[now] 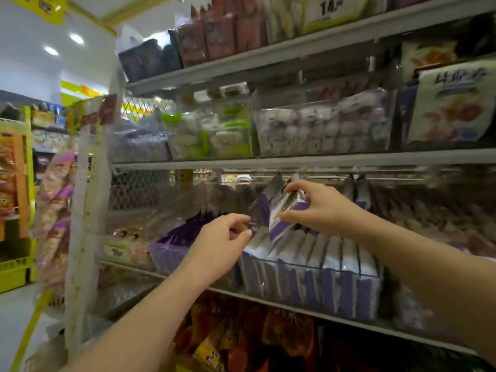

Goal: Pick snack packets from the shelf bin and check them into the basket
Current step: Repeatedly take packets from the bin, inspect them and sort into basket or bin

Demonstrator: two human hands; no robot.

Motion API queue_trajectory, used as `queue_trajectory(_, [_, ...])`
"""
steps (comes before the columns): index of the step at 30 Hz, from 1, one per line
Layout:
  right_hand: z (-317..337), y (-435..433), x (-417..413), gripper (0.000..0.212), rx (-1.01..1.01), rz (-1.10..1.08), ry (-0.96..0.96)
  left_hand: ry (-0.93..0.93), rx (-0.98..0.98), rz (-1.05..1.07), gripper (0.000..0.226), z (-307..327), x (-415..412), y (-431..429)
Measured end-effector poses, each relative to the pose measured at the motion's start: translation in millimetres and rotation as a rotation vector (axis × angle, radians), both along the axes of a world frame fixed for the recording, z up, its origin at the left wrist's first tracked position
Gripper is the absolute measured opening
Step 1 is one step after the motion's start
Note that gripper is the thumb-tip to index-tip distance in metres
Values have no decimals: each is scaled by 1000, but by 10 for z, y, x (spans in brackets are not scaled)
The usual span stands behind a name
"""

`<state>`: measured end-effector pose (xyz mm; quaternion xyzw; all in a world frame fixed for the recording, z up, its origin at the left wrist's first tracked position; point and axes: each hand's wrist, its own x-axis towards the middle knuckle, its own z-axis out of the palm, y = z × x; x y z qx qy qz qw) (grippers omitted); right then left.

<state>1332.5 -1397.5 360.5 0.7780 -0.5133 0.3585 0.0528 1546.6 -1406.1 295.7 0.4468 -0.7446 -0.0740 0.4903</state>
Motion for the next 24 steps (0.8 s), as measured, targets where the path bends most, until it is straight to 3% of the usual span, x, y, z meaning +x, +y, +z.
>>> queue_trajectory(3, [113, -313, -7, 63, -56, -123, 149, -118, -52, 20, 31, 59, -22, -196])
queue_trajectory(12, [243, -1088, 94, 61, -124, -358, 401, -292, -112, -4, 31, 19, -31, -683])
queue_trajectory(15, [235, -1271, 73, 66, -140, -357, 390, -303, -148, -29, 30, -17, -32, -786])
queue_trajectory(24, [135, -1481, 116, 49, -123, -386, 318, -285, -200, -82, 25, -159, -29, -911])
